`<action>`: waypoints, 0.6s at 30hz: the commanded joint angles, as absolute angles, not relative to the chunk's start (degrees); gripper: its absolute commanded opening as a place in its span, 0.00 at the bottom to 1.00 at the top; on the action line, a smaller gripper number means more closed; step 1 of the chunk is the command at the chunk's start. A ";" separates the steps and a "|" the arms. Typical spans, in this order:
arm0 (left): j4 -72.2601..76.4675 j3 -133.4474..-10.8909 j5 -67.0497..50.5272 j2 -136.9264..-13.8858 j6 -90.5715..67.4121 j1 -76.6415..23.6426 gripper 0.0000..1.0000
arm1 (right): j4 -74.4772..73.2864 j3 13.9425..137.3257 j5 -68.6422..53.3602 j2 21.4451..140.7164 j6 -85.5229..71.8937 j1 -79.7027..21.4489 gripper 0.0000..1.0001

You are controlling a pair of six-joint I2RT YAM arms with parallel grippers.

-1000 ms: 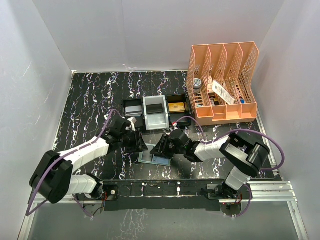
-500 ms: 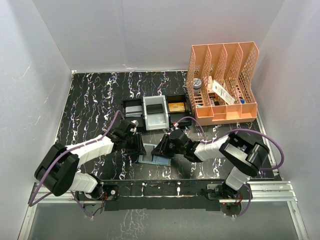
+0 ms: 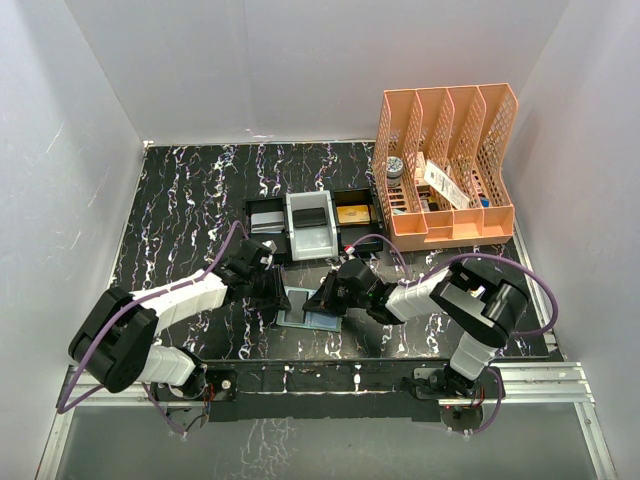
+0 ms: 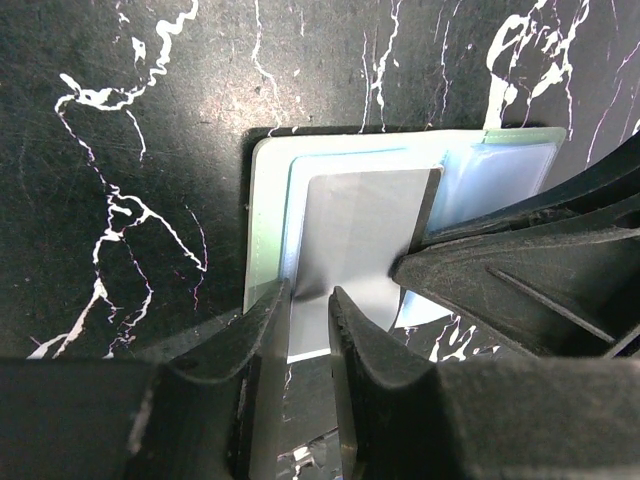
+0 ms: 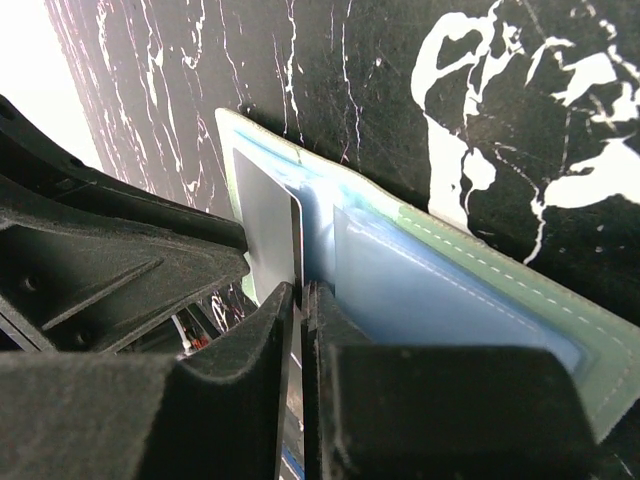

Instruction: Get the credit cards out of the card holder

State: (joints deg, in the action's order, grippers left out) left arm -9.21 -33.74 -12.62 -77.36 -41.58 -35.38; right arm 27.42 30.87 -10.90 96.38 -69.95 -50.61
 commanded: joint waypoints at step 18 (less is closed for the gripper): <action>-11.60 -32.95 -12.10 -77.11 -40.71 -35.86 0.19 | 27.95 29.35 -13.27 91.24 -68.10 -50.02 0.09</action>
